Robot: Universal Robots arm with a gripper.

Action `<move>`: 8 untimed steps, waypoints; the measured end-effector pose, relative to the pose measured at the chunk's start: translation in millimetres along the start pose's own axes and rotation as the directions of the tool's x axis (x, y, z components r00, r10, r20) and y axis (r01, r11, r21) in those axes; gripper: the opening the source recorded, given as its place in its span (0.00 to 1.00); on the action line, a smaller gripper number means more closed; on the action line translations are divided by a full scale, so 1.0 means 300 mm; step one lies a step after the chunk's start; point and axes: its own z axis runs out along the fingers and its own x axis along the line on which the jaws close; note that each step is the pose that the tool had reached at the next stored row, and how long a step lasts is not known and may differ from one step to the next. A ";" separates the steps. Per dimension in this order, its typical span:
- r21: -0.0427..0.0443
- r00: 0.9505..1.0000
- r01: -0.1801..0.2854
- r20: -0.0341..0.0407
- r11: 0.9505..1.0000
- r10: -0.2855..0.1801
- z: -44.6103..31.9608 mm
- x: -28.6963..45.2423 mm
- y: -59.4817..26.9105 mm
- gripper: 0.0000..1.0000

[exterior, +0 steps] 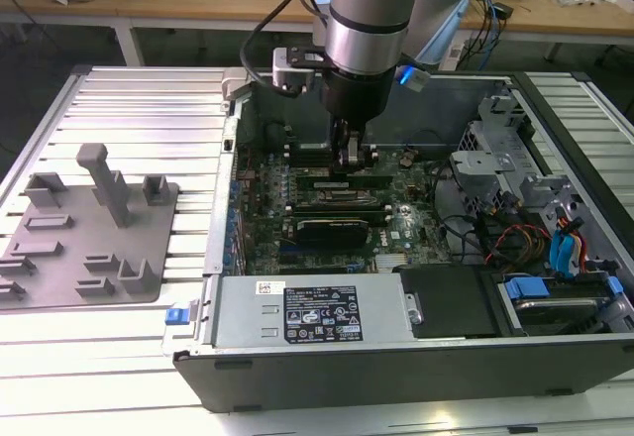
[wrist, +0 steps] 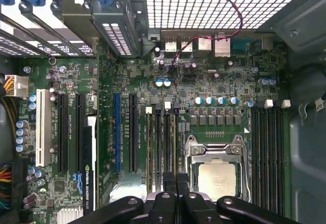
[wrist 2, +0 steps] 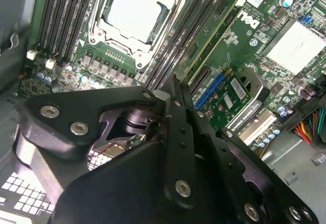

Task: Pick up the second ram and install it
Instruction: 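Insert the second ram into the second slot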

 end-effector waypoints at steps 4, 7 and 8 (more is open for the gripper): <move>0.000 1.000 0.000 0.000 1.000 0.000 0.005 0.002 0.000 0.09; 0.000 1.000 0.000 0.000 1.000 0.000 0.008 0.002 0.000 0.09; 0.000 1.000 0.000 0.000 1.000 0.000 0.014 0.002 0.000 0.09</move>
